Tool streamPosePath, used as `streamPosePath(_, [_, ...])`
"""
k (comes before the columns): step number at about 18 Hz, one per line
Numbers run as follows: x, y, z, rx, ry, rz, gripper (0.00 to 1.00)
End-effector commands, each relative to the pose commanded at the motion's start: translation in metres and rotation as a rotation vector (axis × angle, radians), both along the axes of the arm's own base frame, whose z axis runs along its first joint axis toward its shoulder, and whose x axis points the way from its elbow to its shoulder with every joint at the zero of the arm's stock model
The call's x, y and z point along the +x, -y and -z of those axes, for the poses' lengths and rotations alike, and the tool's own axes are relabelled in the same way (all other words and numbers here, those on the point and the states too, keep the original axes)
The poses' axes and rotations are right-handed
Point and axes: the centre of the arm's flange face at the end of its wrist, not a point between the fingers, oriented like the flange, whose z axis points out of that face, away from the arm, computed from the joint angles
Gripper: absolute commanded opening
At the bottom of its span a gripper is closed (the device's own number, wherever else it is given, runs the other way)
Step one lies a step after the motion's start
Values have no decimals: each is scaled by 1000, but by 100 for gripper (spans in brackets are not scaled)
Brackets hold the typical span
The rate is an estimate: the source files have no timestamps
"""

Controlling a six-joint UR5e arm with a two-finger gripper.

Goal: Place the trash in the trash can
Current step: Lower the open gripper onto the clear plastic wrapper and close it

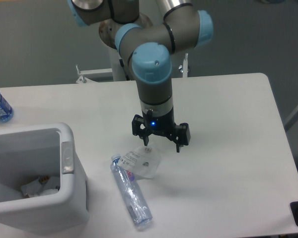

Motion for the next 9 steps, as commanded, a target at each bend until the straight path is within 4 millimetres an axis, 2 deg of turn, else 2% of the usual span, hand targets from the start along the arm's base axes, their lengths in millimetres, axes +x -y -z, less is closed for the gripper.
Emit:
streamPosePath(4, [14, -3, 38, -70, 41, 184, 100])
streamPosePath(6, [18, -9, 55, -91, 57, 220, 100])
streamPosePath(9, [23, -16, 69, -87, 53, 234, 100])
